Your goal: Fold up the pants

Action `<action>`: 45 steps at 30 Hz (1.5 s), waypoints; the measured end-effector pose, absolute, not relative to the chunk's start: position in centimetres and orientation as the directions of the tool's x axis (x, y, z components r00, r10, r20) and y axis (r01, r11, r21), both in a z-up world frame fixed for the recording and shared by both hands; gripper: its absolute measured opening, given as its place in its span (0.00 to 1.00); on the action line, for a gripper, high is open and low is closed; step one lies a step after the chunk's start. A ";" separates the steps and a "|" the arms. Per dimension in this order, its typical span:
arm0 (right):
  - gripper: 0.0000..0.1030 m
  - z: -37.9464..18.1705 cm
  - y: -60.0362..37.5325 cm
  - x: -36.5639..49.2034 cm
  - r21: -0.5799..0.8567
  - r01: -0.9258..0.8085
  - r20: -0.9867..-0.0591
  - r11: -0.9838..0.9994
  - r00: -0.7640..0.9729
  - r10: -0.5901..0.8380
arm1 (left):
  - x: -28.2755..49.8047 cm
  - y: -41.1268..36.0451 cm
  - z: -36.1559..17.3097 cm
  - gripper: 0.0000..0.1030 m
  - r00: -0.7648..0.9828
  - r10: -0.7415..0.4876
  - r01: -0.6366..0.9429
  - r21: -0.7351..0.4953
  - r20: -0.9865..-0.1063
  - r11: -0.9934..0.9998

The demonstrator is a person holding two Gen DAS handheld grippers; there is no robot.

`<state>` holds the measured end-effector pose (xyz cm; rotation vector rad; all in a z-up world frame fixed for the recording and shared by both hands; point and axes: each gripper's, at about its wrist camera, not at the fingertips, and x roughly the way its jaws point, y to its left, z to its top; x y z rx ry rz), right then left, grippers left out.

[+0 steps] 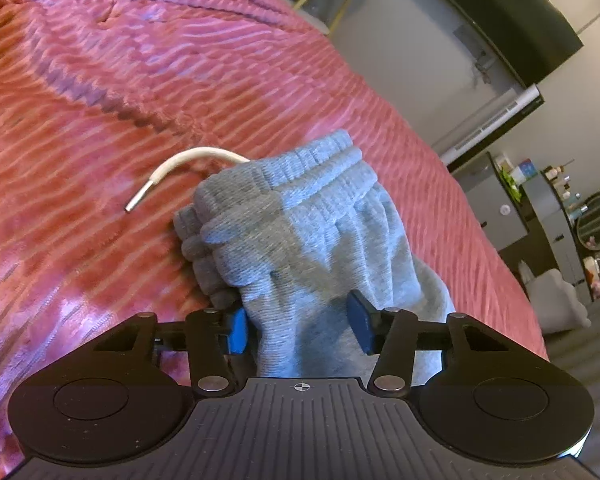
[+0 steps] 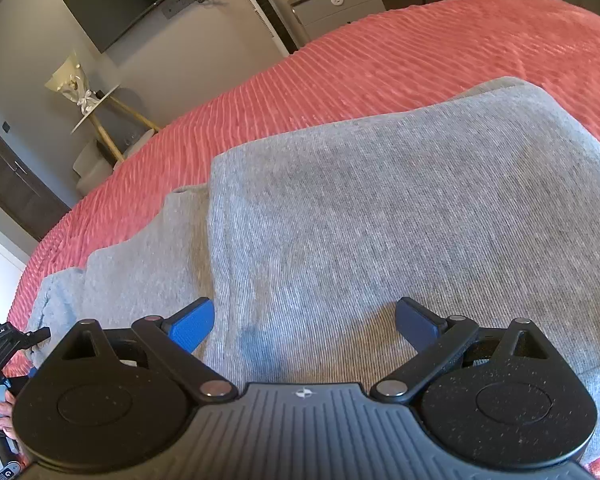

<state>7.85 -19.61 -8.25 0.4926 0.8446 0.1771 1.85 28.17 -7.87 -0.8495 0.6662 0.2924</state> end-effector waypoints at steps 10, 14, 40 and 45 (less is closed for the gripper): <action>0.94 -8.3 -19.3 7.9 0.468 0.037 -0.681 0.883 0.652 0.334 | 2.3 27.7 -7.7 0.50 0.741 -0.006 -0.487 -0.544 -0.672 0.684; 0.94 -8.3 -19.3 7.9 0.467 0.036 -0.681 0.884 0.652 0.333 | 2.3 27.7 -7.7 0.46 0.735 0.000 -0.494 -0.536 -0.678 0.685; 0.95 -8.4 -19.1 8.1 0.446 0.027 -0.692 0.895 0.645 0.325 | 0.9 28.9 -8.2 0.58 0.685 -0.095 -0.525 -0.579 -0.723 0.623; 0.95 -8.6 -19.6 8.0 0.486 0.040 -0.673 0.873 0.654 0.345 | 0.9 28.4 -8.0 0.71 0.648 -0.087 -0.543 -0.539 -0.757 0.644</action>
